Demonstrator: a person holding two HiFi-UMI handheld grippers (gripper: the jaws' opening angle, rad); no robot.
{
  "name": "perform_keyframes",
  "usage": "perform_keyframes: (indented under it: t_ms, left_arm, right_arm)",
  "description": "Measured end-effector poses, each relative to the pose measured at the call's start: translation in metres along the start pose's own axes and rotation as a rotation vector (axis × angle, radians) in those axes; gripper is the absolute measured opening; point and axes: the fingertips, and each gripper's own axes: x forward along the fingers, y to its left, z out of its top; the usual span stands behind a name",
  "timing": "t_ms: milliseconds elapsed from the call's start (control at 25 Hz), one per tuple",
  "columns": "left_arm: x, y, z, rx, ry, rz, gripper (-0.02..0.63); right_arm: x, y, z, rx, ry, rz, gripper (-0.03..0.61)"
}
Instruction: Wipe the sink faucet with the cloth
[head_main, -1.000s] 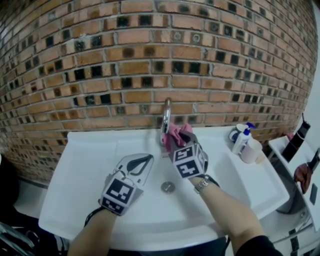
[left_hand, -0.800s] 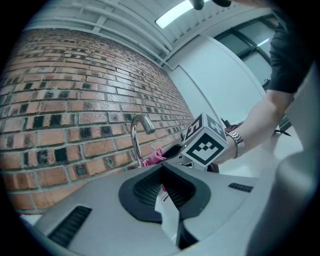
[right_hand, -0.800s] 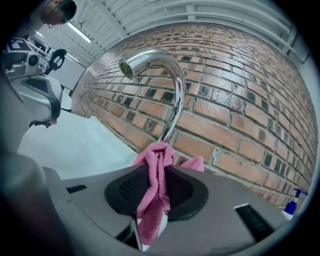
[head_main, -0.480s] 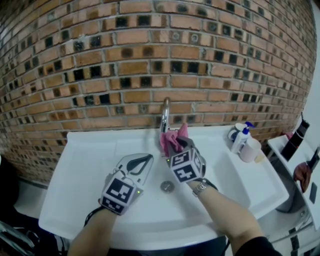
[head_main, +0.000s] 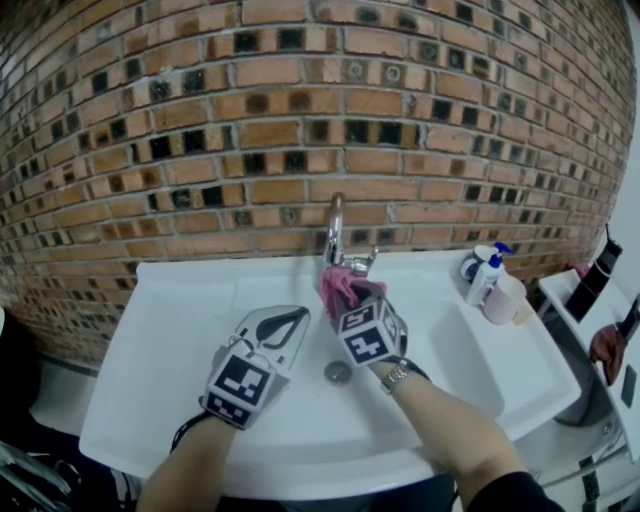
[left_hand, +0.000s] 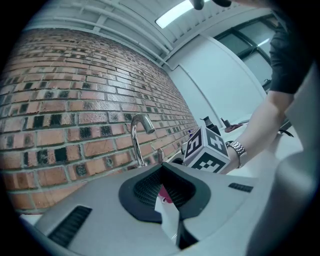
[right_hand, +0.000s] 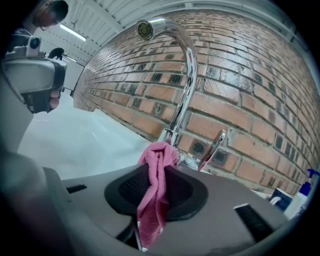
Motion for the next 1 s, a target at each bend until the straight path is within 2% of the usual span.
perform_keyframes:
  t_ms: [640, 1000]
  left_arm:
    - [0.001, 0.0, -0.002, -0.003, 0.001, -0.001, 0.008]
    - [0.002, 0.0, -0.005, -0.003, 0.006, -0.005, 0.008]
  right_arm:
    - [0.012, 0.009, -0.013, 0.017, 0.077, 0.077, 0.092]
    - [-0.004, 0.012, -0.009, 0.024, 0.063, 0.097, 0.092]
